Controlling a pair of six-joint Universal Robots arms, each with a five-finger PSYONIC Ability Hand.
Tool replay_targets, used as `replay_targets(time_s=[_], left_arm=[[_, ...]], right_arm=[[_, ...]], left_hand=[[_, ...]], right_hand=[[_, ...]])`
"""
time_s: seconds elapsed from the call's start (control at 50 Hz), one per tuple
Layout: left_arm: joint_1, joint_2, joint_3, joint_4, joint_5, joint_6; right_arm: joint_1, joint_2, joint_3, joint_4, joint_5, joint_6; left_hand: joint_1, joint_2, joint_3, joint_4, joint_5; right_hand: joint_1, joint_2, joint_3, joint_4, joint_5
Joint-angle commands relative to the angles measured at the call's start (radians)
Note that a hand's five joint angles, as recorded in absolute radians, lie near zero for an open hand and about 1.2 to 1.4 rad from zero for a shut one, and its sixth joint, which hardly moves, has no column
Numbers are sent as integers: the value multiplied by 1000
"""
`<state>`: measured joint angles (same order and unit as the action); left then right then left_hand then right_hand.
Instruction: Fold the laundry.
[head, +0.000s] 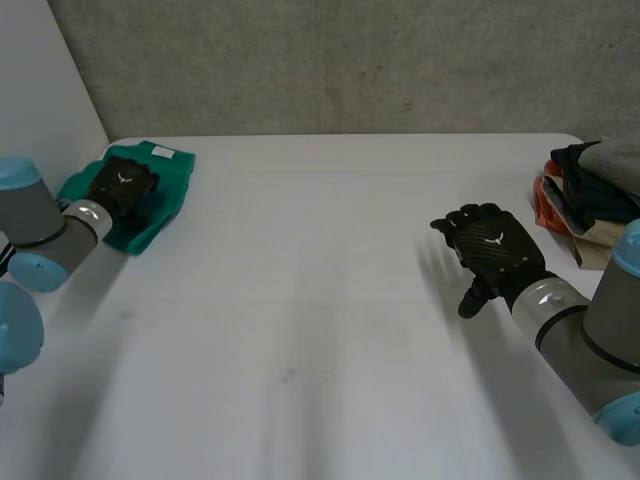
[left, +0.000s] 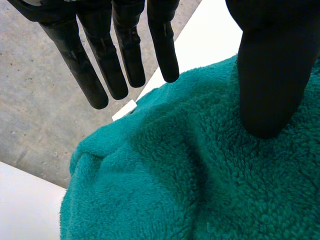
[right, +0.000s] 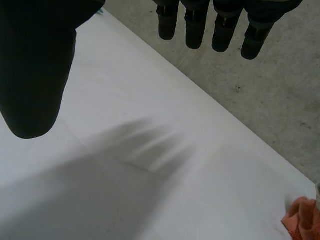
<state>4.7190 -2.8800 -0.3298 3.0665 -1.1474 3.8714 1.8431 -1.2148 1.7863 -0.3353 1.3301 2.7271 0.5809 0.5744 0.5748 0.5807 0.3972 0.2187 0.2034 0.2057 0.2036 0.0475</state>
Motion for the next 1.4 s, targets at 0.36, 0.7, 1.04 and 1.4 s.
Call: replay_targets(time_s=[0.36, 0.7, 1.04, 1.4], left_arm=[[-11, 184, -129, 32, -9, -16], [-352, 852, -523, 189, -18, -475], [-403, 747, -672, 236, -261, -391], [13, 226, -255, 35, 21, -20]], right_arm=[[-12, -22, 4, 1, 3, 0], [-62, -49, -2, 1, 4, 6], [-125, -46, -31, 29, -12, 11], [-76, 43, -34, 19, 30, -55]], left_hand=[[815, 822, 821, 816, 824], [815, 822, 821, 816, 824], [-406, -400, -400, -406, -397], [-350, -343, -344, -350, -341]], right_hand=[[-44, -29, -31, -29, -48], [-44, -29, -31, -29, -48], [-44, -29, -31, -29, -48], [-44, -29, -31, -29, -48]])
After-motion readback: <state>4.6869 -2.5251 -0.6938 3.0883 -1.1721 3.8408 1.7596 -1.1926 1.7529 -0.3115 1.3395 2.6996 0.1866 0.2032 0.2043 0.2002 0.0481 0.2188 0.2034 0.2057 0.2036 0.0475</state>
